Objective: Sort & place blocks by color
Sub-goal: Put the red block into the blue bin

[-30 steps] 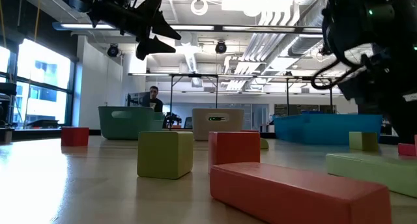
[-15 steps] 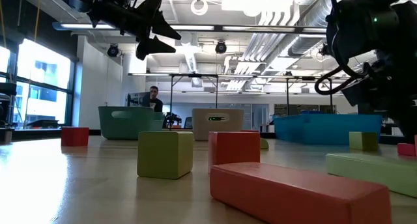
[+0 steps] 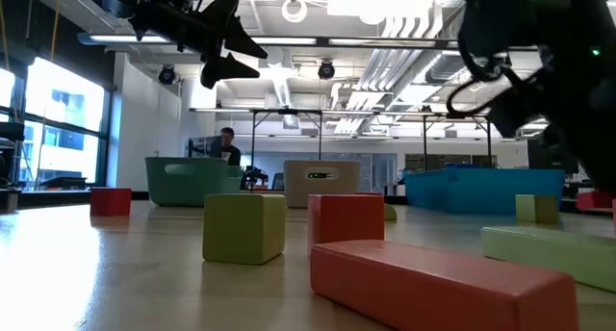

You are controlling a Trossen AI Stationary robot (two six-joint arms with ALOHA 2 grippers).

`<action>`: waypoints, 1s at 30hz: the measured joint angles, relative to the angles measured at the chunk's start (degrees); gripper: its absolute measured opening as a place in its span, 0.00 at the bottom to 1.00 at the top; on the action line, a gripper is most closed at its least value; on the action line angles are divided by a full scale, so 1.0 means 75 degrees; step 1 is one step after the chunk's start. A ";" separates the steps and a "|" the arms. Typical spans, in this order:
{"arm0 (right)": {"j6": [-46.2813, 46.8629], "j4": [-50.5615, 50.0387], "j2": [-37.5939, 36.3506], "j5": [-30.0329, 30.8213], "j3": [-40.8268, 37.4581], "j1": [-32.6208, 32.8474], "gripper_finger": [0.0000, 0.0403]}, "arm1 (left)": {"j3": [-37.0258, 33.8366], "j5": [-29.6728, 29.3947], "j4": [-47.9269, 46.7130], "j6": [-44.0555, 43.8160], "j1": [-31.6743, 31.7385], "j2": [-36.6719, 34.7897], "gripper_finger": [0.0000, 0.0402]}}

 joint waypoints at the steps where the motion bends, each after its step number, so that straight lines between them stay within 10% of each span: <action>1: 0.0077 0.0007 0.0000 0.0017 0.0135 0.0001 0.26 | 0.0000 0.0002 -0.0003 0.0000 0.0000 0.0002 0.59; 16: 0.0210 -0.0017 -0.0007 0.2886 0.2024 -0.0820 0.26 | 0.0000 -0.0026 -0.0003 0.0282 0.0000 0.0000 0.59; 30: -0.2974 0.0112 -0.0012 0.3844 0.2801 -0.4403 0.26 | 0.0000 -0.0548 -0.0030 0.0603 0.0074 0.0001 0.59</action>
